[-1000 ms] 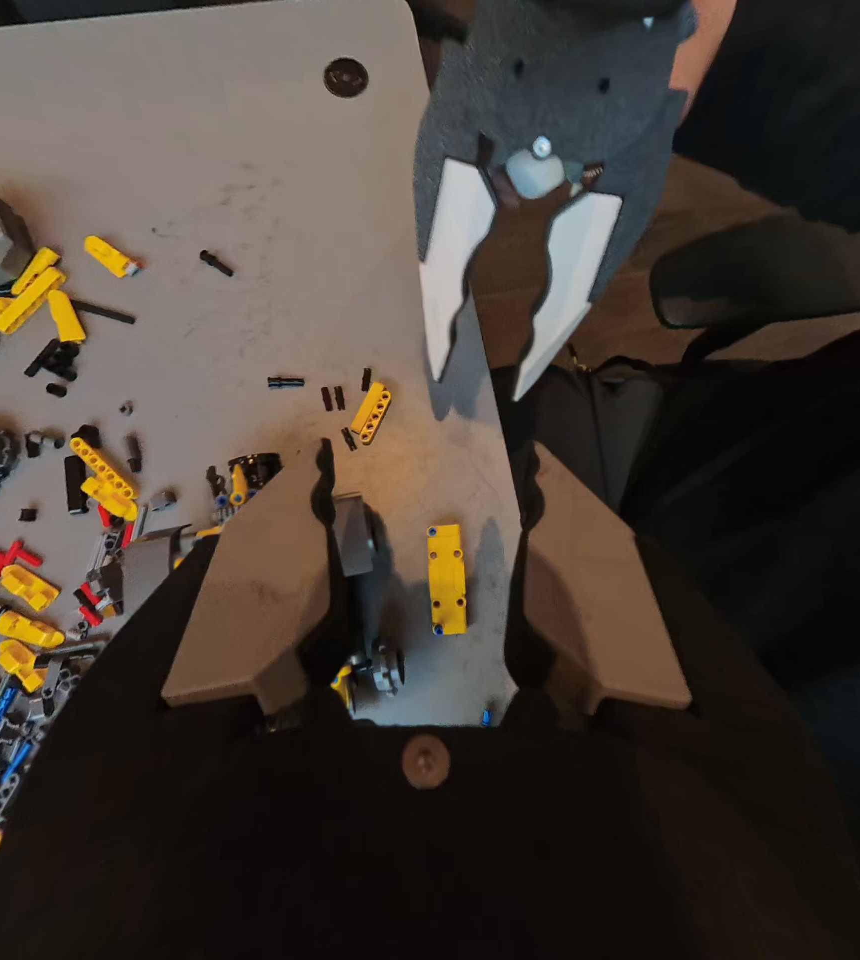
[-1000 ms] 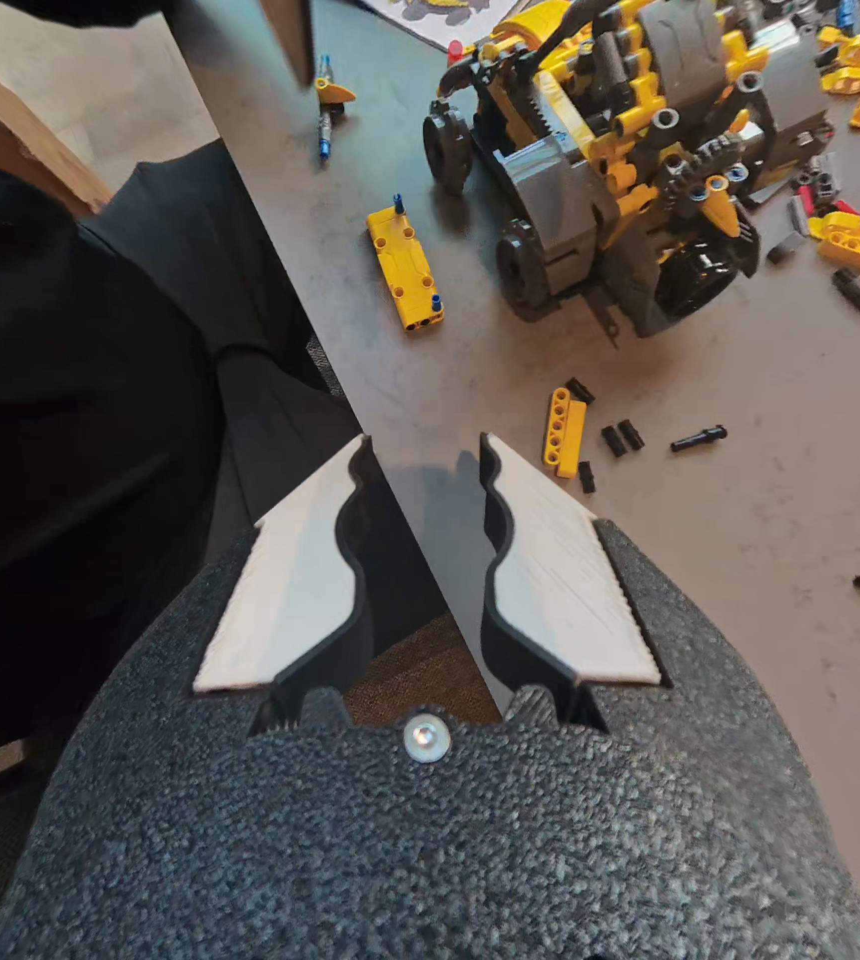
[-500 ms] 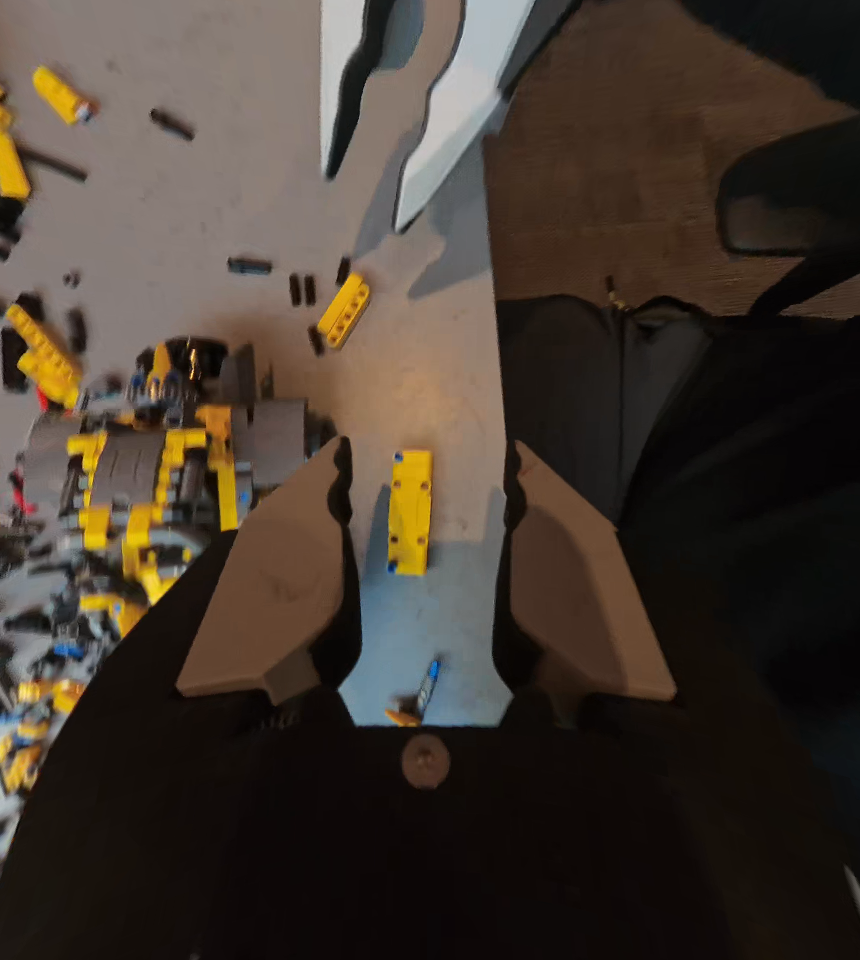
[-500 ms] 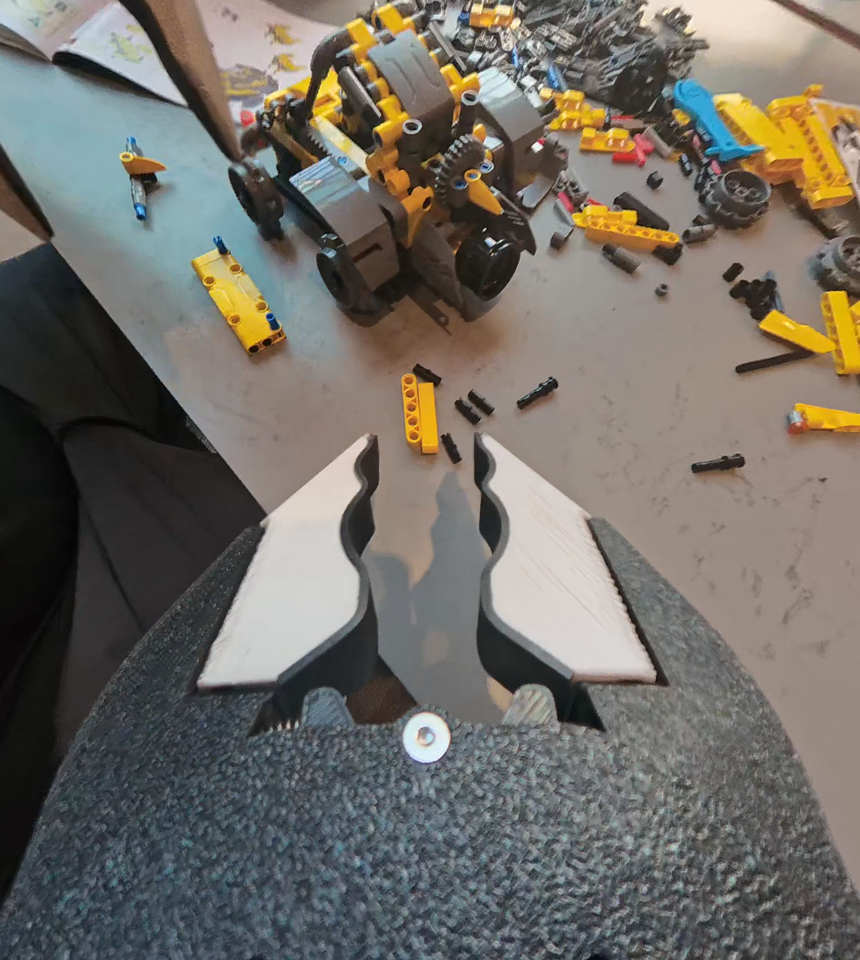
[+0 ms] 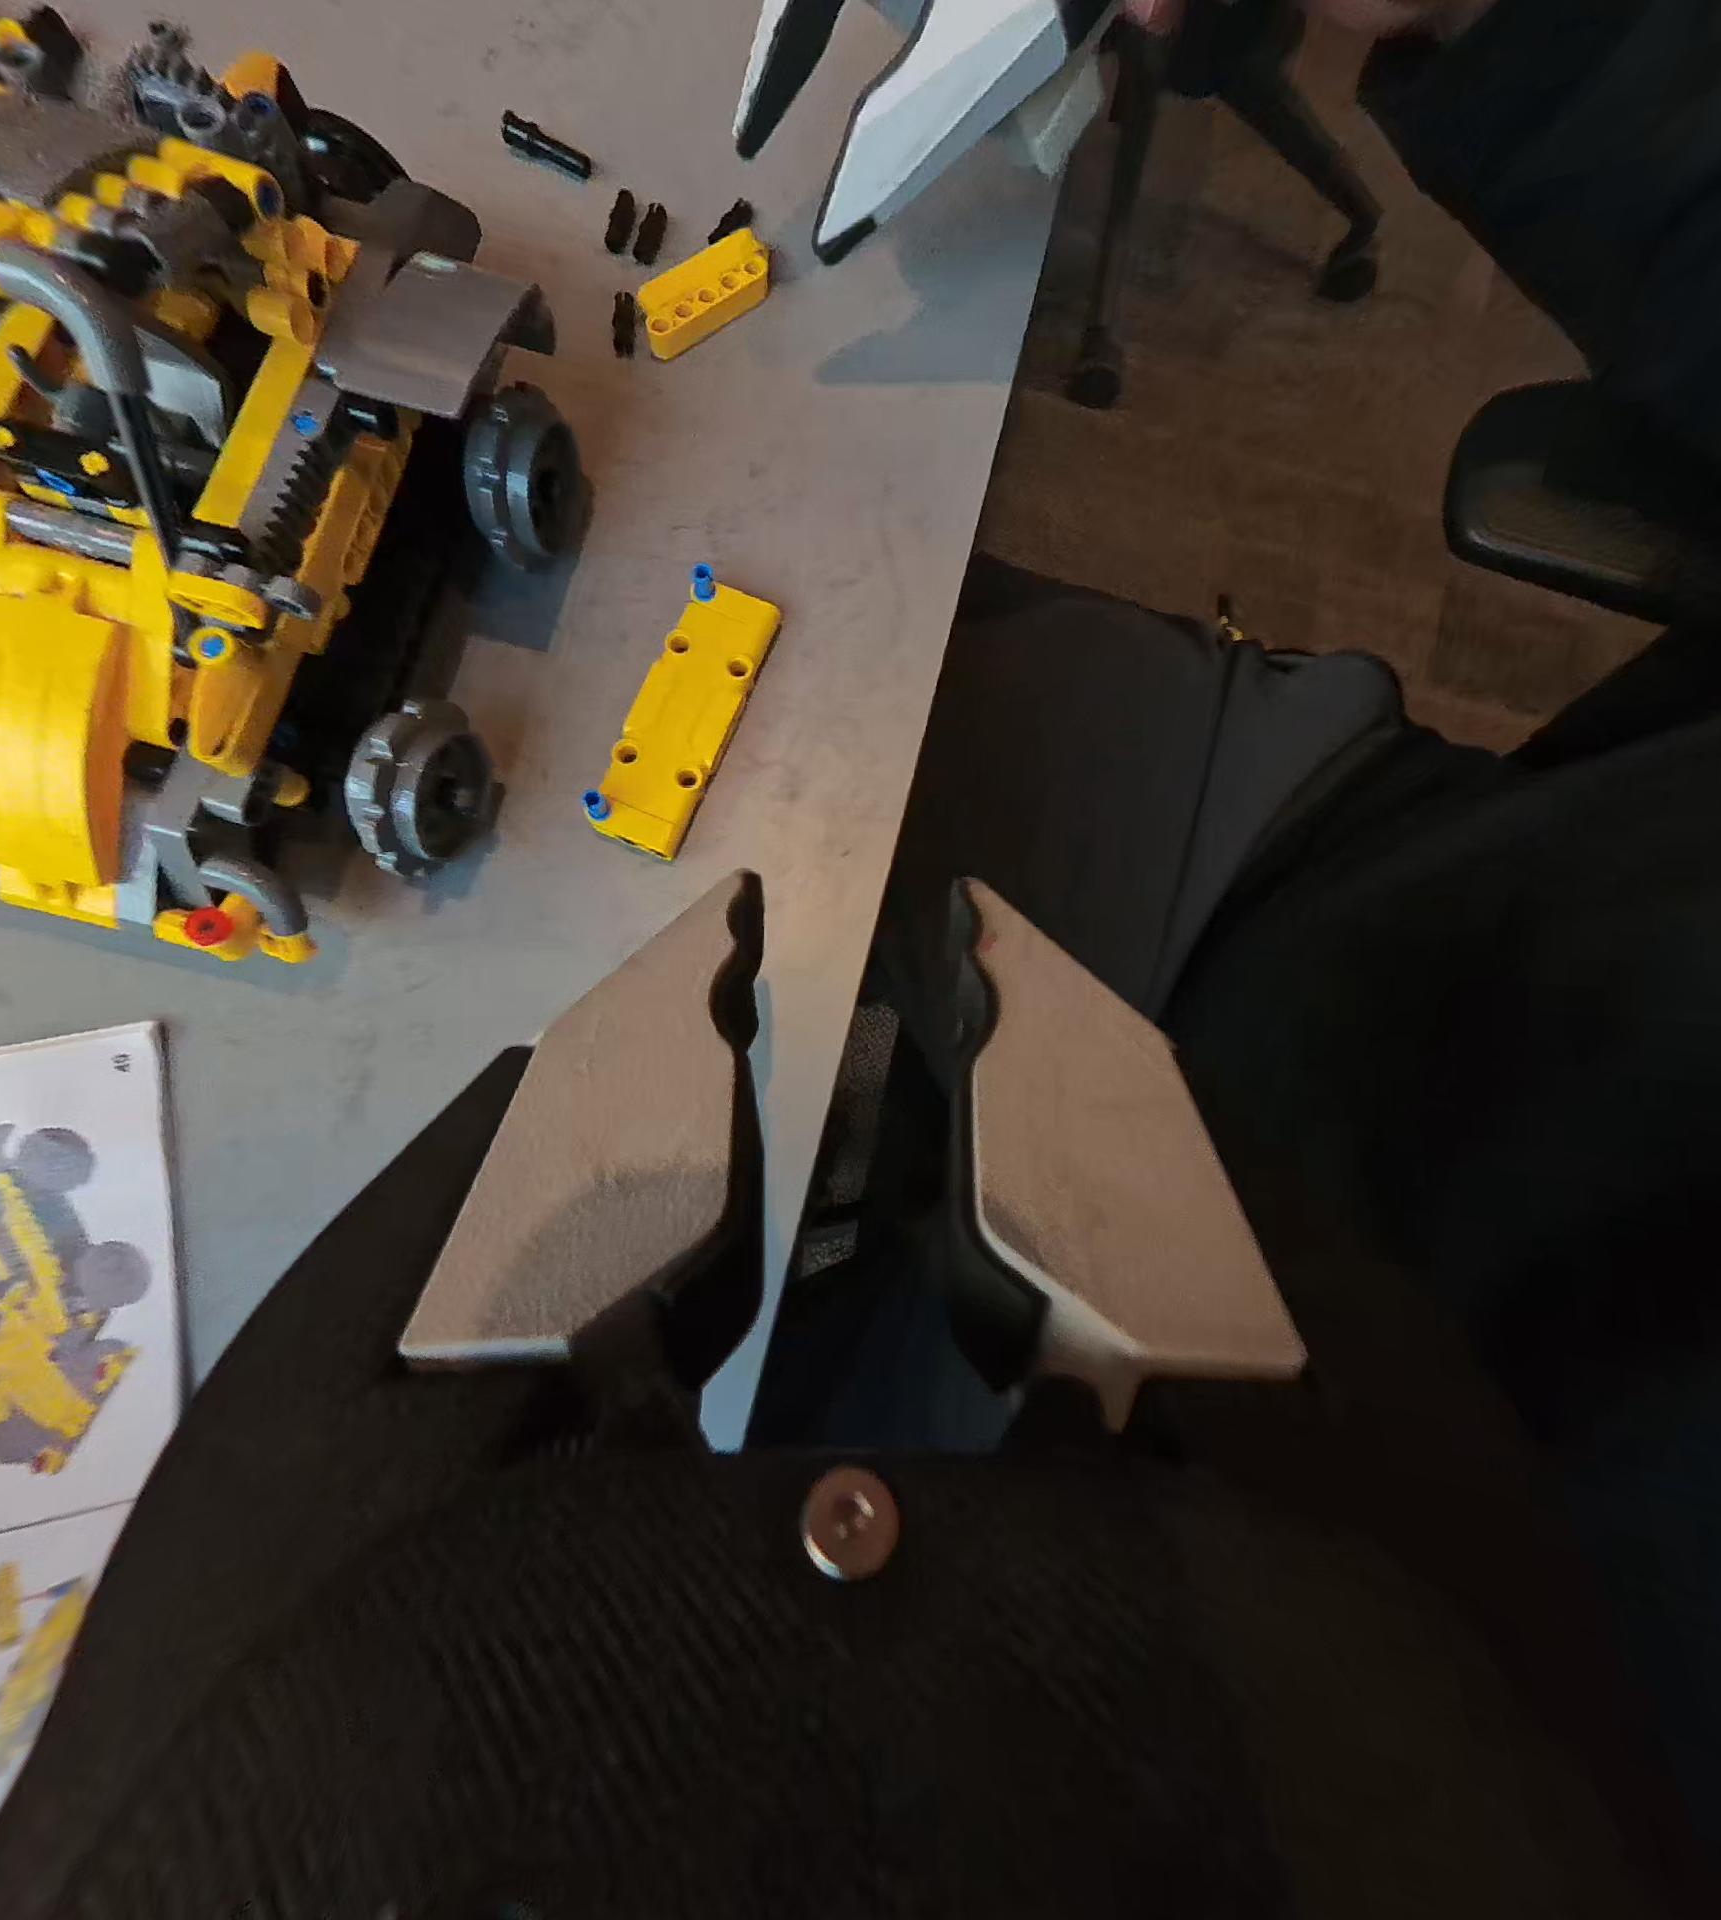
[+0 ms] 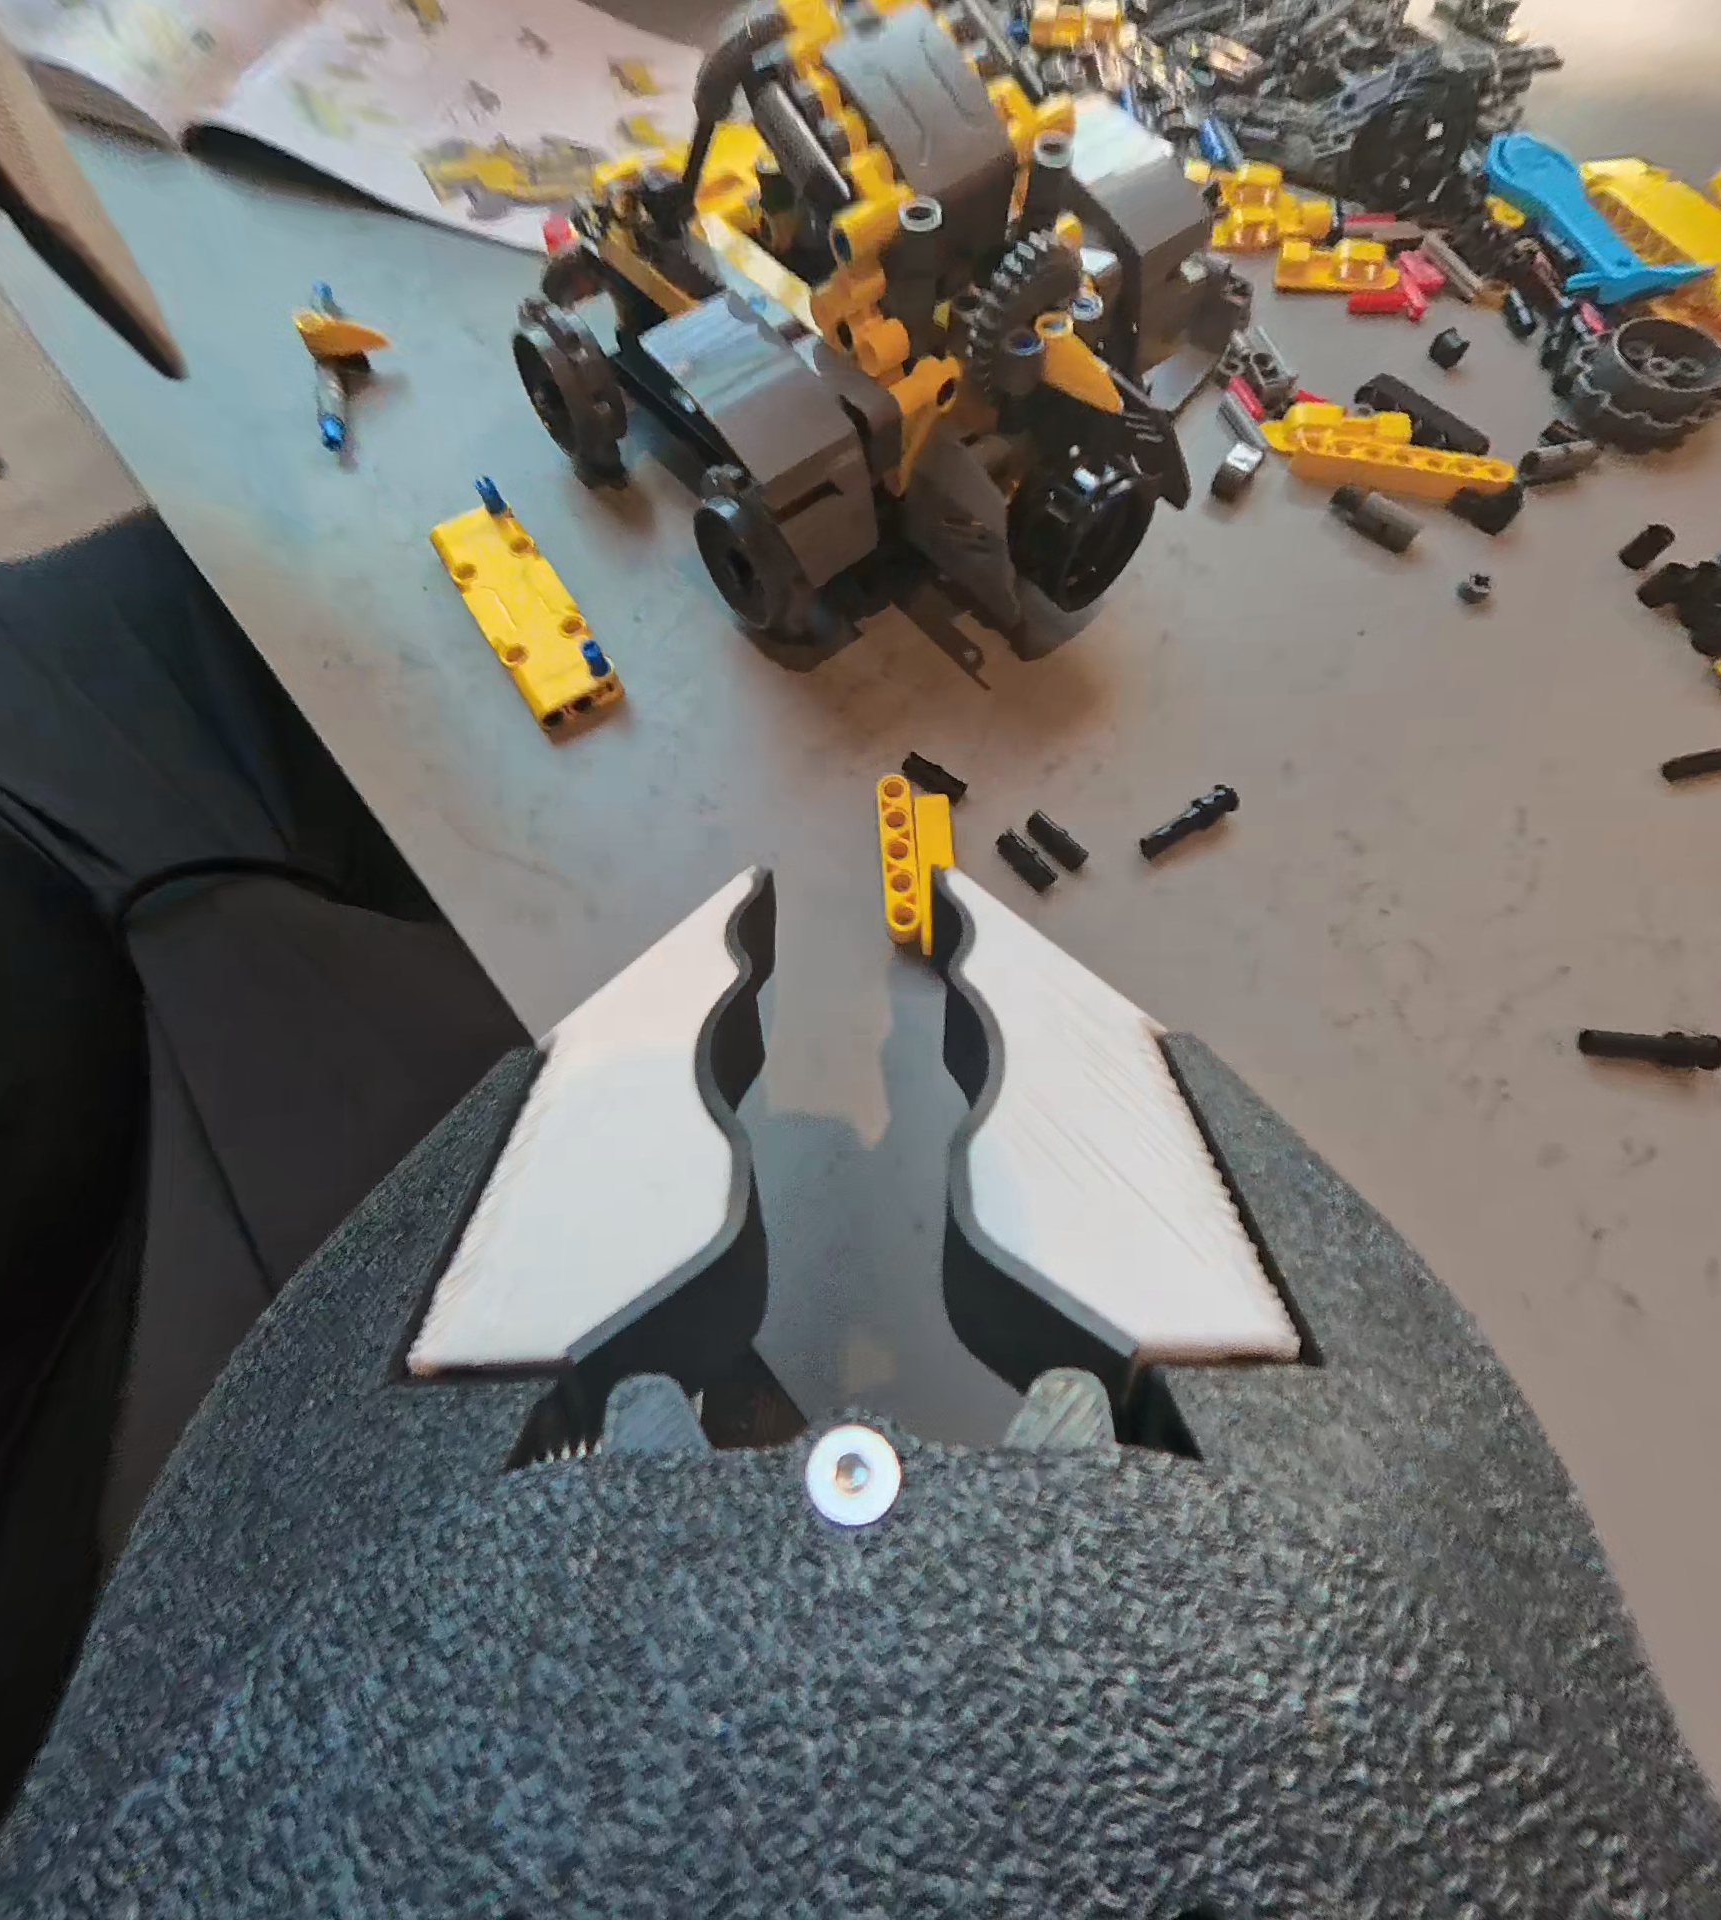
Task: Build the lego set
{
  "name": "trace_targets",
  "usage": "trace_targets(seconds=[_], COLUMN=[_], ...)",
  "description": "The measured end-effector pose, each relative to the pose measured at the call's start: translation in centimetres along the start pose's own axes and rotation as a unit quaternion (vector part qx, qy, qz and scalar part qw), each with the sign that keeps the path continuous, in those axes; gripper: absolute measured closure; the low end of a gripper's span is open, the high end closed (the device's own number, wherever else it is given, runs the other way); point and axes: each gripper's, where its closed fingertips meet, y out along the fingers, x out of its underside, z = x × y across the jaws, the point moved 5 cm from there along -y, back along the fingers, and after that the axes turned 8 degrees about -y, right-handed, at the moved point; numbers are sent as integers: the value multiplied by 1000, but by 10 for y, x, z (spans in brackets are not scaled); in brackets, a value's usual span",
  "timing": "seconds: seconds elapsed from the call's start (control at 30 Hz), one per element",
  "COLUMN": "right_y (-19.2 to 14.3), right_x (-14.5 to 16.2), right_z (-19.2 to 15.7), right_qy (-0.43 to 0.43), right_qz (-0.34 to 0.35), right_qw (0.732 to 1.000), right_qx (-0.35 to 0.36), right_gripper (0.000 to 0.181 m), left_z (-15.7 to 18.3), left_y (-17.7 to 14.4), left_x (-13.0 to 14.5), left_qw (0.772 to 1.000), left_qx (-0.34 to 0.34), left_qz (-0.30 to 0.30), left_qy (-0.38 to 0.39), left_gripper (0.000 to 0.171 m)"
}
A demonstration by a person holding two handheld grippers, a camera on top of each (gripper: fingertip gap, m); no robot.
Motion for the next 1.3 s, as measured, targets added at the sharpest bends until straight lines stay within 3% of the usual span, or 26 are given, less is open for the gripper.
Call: trace_targets(seconds=[0.1,0.27,0.33,0.43,0.6,0.7,1.1,1.3], right_y=[6,-11,-32,-53,-62,-54,-34,-29], right_x=[1,6,19,45,58,67,64,55], right_z=[0,15,42,74,78,88,145,142], right_qy=[-17,-49,-13,82,111,128,158,174], right_qz=[-15,-14,-24,-38,-14,-36,-68,-27], right_qw=[1000,997,993,987,981,975,977,978], right_qx=[13,65,116,136,160,176,125,109], right_gripper=[152,158,156,132,140,142,126,128], left_z=[9,39,46,58,59,58,46,43], left_y=[16,44,49,52,48,48,48,49], left_x=[8,39,53,71,80,83,90,90], left_qw=[999,998,997,994,990,989,986,989], left_qx=[3,52,55,79,78,80,80,62], left_qz=[28,8,14,38,70,74,73,76], left_qy=[-26,-35,-48,-68,-90,-104,-124,-110], left_gripper=[141,145,147,147,148,148,149,148])
